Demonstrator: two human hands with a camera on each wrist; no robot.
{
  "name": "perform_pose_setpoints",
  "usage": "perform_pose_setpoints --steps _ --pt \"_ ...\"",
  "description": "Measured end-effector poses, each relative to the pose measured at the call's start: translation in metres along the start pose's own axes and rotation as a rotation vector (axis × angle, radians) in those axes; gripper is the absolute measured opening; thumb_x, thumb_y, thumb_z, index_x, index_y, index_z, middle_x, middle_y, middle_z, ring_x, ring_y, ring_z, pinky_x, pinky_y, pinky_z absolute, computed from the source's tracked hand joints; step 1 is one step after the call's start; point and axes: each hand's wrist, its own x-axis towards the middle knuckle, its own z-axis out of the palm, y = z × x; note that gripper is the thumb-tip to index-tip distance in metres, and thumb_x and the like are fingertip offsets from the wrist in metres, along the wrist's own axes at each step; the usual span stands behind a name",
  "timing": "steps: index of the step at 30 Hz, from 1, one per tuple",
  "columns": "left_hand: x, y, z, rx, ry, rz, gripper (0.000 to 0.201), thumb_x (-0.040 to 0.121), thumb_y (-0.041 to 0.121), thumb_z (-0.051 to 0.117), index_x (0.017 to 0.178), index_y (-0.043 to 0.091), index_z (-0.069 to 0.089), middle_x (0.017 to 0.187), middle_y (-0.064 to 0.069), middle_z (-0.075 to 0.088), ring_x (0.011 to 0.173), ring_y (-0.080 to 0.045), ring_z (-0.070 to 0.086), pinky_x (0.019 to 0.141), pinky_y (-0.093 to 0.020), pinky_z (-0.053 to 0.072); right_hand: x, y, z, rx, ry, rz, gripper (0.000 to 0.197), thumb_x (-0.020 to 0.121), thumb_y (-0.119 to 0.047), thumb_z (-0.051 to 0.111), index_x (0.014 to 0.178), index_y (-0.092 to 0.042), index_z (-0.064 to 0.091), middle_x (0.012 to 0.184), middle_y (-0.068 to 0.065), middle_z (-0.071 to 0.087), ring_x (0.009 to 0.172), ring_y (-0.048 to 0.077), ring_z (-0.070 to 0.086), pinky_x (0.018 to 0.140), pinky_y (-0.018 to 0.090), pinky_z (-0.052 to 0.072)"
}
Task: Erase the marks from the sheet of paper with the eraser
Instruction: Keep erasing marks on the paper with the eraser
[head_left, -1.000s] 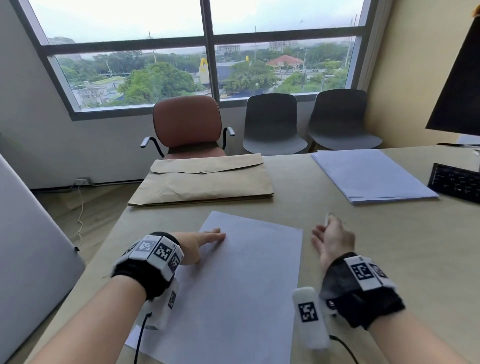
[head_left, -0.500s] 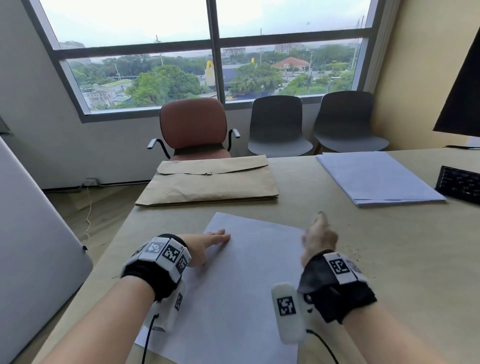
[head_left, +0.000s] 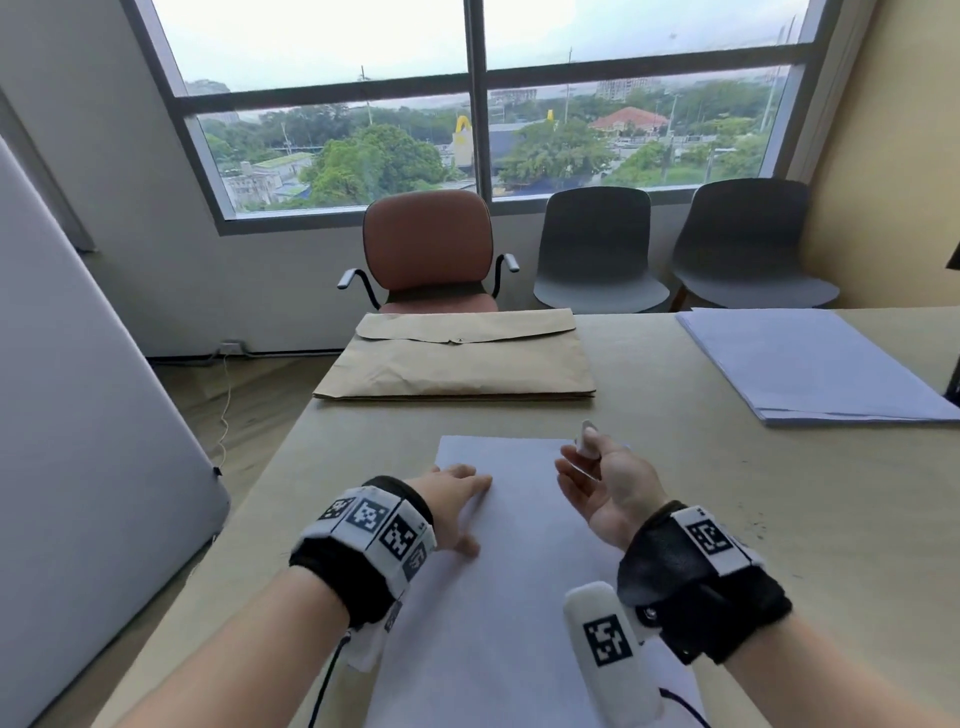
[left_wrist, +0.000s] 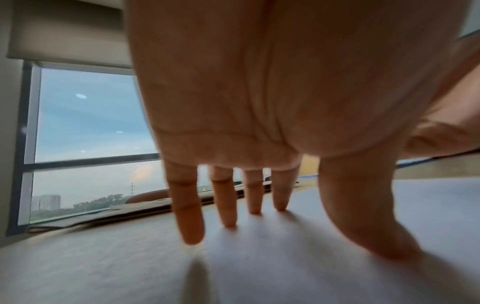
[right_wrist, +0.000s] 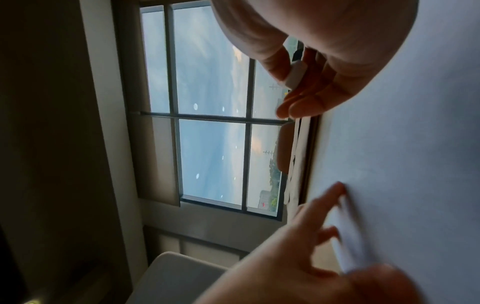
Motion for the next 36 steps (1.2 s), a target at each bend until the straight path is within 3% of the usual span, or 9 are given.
perform_pose_setpoints --steps 4,7,10,13,19,26,29,32,36 --pt "-0.005 -0.004 0.002 -0.045 0.061 -0.01 0.095 0.079 0.041 0.07 0.151 0.023 0.01 0.152 0.0 0.018 0.139 -0.021 0.022 0.113 -0.038 0.027 0.003 -0.015 0.011 -0.219 -0.098 -0.032 0.01 0.094 -0.019 0.052 0.087 -0.012 0.055 0.074 0.003 0.052 0.061 0.014 0.049 0.05 0.022 0.045" --pt "-0.006 -0.014 0.0 -0.118 0.044 -0.024 0.106 0.074 0.043 0.075 0.151 0.021 0.006 0.157 0.005 0.006 0.144 -0.016 0.013 0.117 -0.033 0.018 0.004 -0.017 0.014 -0.546 -0.289 -0.006 0.008 0.091 -0.013 0.056 0.098 -0.01 0.057 0.074 0.004 0.056 0.054 0.013 0.051 0.043 0.018 0.046" --pt "-0.006 -0.022 0.0 -0.156 -0.014 -0.04 0.115 0.071 0.042 0.077 0.151 0.019 -0.001 0.159 0.006 -0.008 0.146 -0.012 0.0 0.119 -0.028 0.009 0.003 -0.011 0.018 -0.937 -0.446 0.008 0.005 0.089 -0.013 0.058 0.093 -0.01 0.059 0.075 0.004 0.062 0.051 0.011 0.052 0.048 0.019 0.046" --pt "-0.005 -0.024 0.001 -0.123 -0.03 -0.061 0.12 0.071 0.046 0.077 0.151 0.018 -0.008 0.158 0.004 -0.014 0.146 -0.012 -0.007 0.119 -0.03 0.003 0.007 -0.006 0.027 -1.288 -0.537 0.02 0.012 0.084 -0.024 0.065 0.087 -0.013 0.064 0.071 -0.001 0.065 0.05 0.009 0.049 0.048 0.018 0.044" --pt "-0.006 -0.022 0.003 -0.079 -0.061 -0.056 0.123 0.072 0.049 0.074 0.149 0.017 -0.016 0.157 0.001 -0.018 0.145 -0.014 -0.012 0.117 -0.042 0.0 0.019 -0.003 0.052 -1.668 -0.639 -0.035 0.032 0.08 -0.035 0.067 0.104 -0.013 0.07 0.063 -0.006 0.062 0.05 0.01 0.044 0.05 0.019 0.04" --pt "-0.005 -0.02 0.005 -0.09 -0.071 -0.054 0.127 0.069 0.046 0.078 0.149 0.02 -0.018 0.157 0.001 -0.02 0.145 -0.017 -0.015 0.116 -0.044 -0.005 0.031 0.009 0.064 -1.809 -0.626 -0.354 0.026 0.082 -0.032 0.064 0.063 -0.016 0.059 0.051 -0.008 0.057 0.036 0.003 0.052 0.045 0.017 0.045" --pt "-0.005 -0.021 0.005 -0.1 -0.066 -0.048 0.127 0.069 0.045 0.078 0.149 0.021 -0.018 0.157 0.0 -0.02 0.145 -0.018 -0.015 0.116 -0.043 -0.004 0.028 0.01 0.065 -1.852 -0.652 -0.41 0.028 0.083 -0.03 0.063 0.06 -0.014 0.058 0.035 -0.006 0.05 0.03 0.004 0.048 0.044 0.017 0.041" --pt "-0.004 -0.022 0.005 -0.091 -0.08 -0.041 0.128 0.069 0.047 0.077 0.148 0.018 -0.02 0.156 -0.001 -0.022 0.145 -0.018 -0.016 0.117 -0.042 -0.003 0.018 0.018 0.06 -1.961 -0.775 -0.515 0.04 0.083 -0.029 0.06 0.047 -0.019 0.047 0.039 -0.003 0.043 0.037 0.009 0.042 0.044 0.019 0.035" --pt "-0.003 -0.022 0.005 -0.085 -0.087 -0.045 0.129 0.07 0.048 0.076 0.147 0.017 -0.022 0.155 0.0 -0.025 0.144 -0.018 -0.018 0.117 -0.039 -0.004 0.01 0.021 0.057 -2.009 -0.88 -0.528 0.04 0.083 -0.028 0.061 0.046 -0.026 0.045 0.033 -0.012 0.048 0.04 0.001 0.047 0.038 0.008 0.031"
